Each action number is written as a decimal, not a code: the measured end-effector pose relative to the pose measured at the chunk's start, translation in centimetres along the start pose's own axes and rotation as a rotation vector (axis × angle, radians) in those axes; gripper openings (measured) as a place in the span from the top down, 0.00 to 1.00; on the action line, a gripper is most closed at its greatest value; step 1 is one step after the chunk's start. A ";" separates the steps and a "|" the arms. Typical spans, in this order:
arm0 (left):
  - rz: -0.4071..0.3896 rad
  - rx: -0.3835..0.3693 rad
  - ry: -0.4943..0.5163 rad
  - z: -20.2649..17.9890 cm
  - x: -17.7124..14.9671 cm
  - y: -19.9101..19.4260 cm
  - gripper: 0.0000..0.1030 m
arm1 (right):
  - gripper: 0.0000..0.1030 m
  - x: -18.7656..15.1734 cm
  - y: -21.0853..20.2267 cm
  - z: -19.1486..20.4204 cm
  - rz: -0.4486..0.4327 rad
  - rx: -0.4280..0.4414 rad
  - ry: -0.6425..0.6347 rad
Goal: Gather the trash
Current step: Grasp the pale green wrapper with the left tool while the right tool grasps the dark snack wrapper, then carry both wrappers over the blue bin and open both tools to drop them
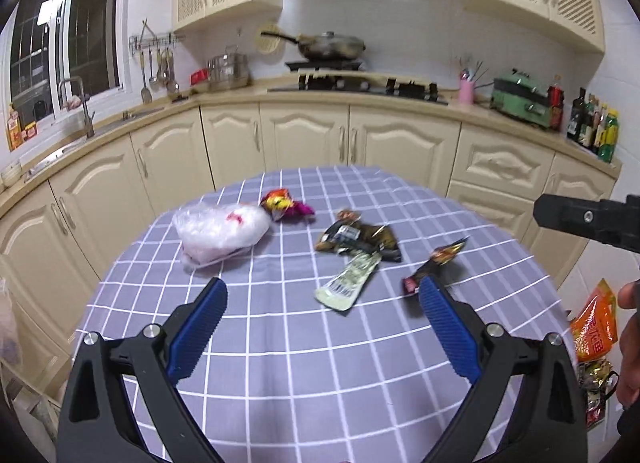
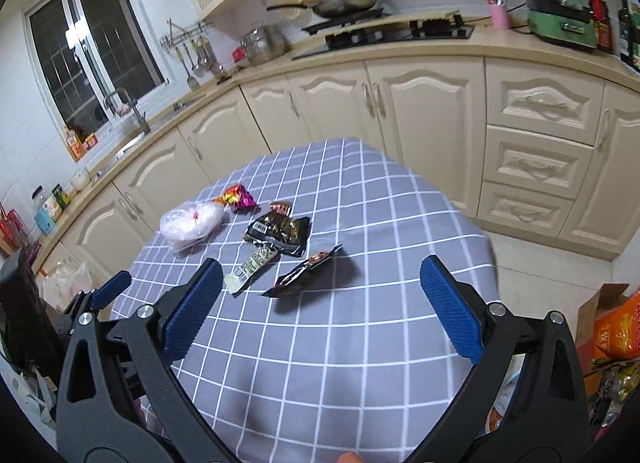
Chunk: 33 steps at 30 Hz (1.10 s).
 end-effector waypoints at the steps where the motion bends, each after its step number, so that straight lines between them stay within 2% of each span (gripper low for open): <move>1: 0.017 0.006 0.003 0.4 -0.2 0.7 0.08 | 0.06 -0.1 0.7 0.4 0.014 0.003 -0.002; 8: 0.137 0.028 0.063 1.5 -1.1 6.1 0.08 | 0.06 -0.7 3.9 1.0 0.070 0.003 0.017; 13: 0.206 -0.024 0.069 1.6 -1.0 9.2 0.08 | 0.06 -1.1 5.7 1.3 0.103 0.006 0.023; 16: 0.263 -0.058 0.045 1.8 -1.3 11.0 0.09 | 0.13 -1.5 6.8 1.7 0.125 0.005 0.019; 17: 0.296 -0.068 0.037 1.8 -1.7 11.8 0.12 | 0.16 -1.5 7.3 1.9 0.135 0.007 0.021; 18: 0.319 -0.073 0.032 1.8 -2.0 12.3 0.21 | 0.19 -1.6 7.7 2.0 0.141 0.006 0.021; 20: 0.322 -0.104 0.019 1.6 -2.0 12.5 0.26 | 0.24 -1.9 8.6 2.4 0.162 0.001 0.017; 22: 0.315 -0.116 0.028 1.3 -2.1 12.4 0.37 | 0.29 -2.2 9.6 2.9 0.182 -0.002 0.010; 23: 0.312 -0.122 0.037 1.1 -2.1 12.3 0.48 | 0.34 -2.5 10.1 3.2 0.190 -0.010 0.000; 24: 0.308 -0.131 0.047 0.8 -2.1 12.2 0.62 | 0.42 -2.6 10.5 3.5 0.196 -0.016 -0.008; 25: 0.306 -0.135 0.059 0.5 -2.0 12.2 0.68 | 0.47 -2.9 11.1 3.8 0.207 -0.024 -0.019; 27: 0.303 -0.138 0.071 0.2 -2.1 12.0 0.78 | 0.70 -2.9 11.4 4.0 0.190 -0.055 -0.043; 30: 0.291 -0.158 0.056 0.3 -1.9 11.7 0.85 | 0.82 -3.2 11.5 3.9 0.179 -0.072 -0.071; 33: 0.271 -0.205 -0.025 1.0 -2.0 11.1 0.86 | 0.83 -3.7 10.6 3.4 0.181 -0.042 -0.067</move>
Point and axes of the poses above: each gripper's, at about its wrist camera, not at the fingertips, and y roughly the way its jaws point, z to its left, x to its top, the point moved 8 cm from there along y, roughly the way its jaws point, and after that the axes turned 15 degrees about -x, right-handed, at the moved point
